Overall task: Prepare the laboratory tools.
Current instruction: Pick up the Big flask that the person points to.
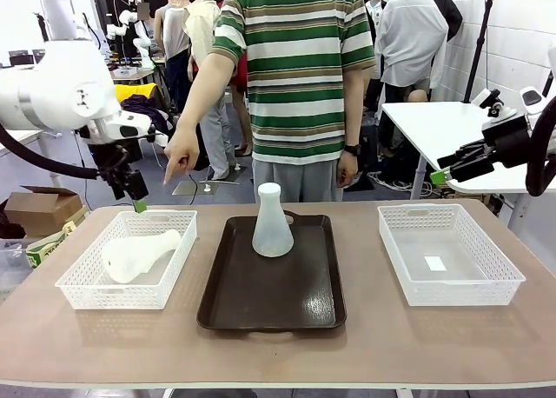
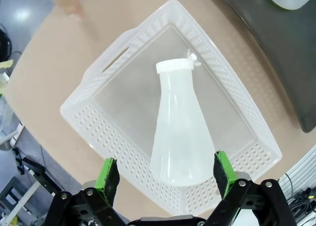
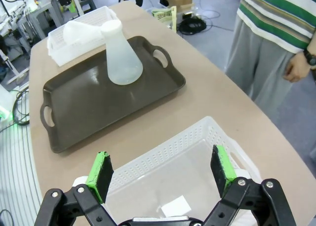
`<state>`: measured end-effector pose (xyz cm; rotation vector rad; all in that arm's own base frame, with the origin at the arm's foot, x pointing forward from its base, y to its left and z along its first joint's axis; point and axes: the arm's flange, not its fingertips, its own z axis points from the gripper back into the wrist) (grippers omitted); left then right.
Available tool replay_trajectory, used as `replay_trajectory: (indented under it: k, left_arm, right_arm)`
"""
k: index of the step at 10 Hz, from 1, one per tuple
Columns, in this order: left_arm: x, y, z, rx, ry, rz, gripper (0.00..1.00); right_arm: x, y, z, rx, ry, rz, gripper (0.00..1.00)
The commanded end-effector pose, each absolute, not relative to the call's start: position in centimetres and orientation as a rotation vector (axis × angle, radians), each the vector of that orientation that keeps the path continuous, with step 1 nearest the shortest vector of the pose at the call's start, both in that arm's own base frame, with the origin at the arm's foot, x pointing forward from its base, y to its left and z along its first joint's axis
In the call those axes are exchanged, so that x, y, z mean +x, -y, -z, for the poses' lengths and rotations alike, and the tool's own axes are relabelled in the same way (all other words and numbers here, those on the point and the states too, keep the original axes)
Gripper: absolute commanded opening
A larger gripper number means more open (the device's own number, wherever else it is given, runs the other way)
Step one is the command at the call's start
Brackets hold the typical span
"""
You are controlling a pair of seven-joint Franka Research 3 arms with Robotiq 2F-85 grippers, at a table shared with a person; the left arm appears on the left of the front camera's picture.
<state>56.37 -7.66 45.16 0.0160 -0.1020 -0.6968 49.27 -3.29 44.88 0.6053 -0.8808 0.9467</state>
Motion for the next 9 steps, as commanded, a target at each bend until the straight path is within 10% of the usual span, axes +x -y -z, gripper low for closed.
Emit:
replay_trajectory:
  k: [1,9]
  left_arm:
    - [57.3,8.8,-43.2,0.064,0.094,0.692,1.00]
    - [57.9,11.6,-37.2,0.064,0.087,0.804,1.00]
  right_arm:
    - [49.3,3.3,-44.8,0.598,0.881,-0.943,1.00]
    - [49.3,3.3,-44.8,0.598,0.881,-0.943,1.00]
